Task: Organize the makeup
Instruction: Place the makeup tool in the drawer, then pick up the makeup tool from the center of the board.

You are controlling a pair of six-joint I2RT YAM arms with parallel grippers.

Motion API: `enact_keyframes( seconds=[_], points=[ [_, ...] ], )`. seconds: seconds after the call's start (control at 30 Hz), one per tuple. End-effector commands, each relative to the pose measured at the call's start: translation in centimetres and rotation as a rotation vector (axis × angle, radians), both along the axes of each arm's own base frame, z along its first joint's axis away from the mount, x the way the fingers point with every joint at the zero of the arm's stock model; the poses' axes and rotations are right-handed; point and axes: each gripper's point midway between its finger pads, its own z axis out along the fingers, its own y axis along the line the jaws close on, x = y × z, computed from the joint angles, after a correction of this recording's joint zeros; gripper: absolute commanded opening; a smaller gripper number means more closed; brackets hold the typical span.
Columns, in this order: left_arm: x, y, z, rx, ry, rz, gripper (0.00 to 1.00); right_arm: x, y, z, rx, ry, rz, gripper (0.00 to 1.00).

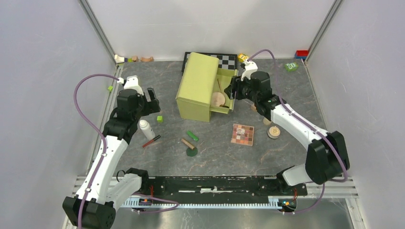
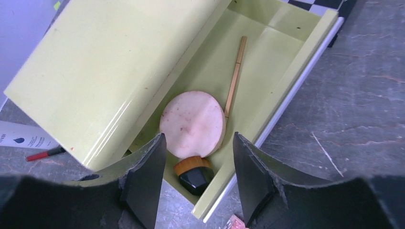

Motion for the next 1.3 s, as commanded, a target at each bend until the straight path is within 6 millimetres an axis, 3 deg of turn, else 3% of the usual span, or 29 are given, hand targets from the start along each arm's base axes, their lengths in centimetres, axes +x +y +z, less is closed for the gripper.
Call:
enact_keyframes(
  seconds=[0.0,0.1,0.23,0.37,0.47,0.6,0.77,0.97,1.27],
  points=[
    [0.5,-0.1,1.0,0.031,-0.047,-0.027,0.96,-1.2,-1.6,2.4,-0.028,-0.094,-0.015,0.57],
    [0.5,-0.1,0.9,0.029,-0.044,-0.028,0.96,-3.5,-0.3,2.6,-0.019,-0.119,0.128,0.57],
    [0.6,-0.2,0.9,0.028,-0.042,-0.032,0.96,-7.8,1.7,1.4,-0.025,-0.106,0.292,0.59],
    [0.7,-0.2,0.9,0.030,-0.041,-0.032,0.96,-12.5,3.6,-0.5,-0.067,-0.075,0.351,0.59],
    [0.7,-0.3,0.8,0.027,-0.038,-0.034,0.96,-15.7,5.8,-1.0,-0.004,-0.066,0.390,0.57],
    [0.7,-0.5,0.7,0.024,-0.034,-0.042,0.96,-19.1,8.5,-3.8,0.009,-0.019,0.439,0.49],
    [0.7,-0.4,0.7,0.025,-0.036,-0.039,0.96,-21.3,11.9,-6.7,-0.095,0.007,0.506,0.44],
    [0.7,-0.4,0.7,0.025,-0.034,-0.040,0.96,-24.0,17.6,-6.6,-0.080,-0.007,0.658,0.43],
    [0.6,-0.4,0.7,0.028,-0.036,-0.038,0.96,-24.6,23.4,-9.6,-0.115,0.067,0.724,0.35]
  ],
)
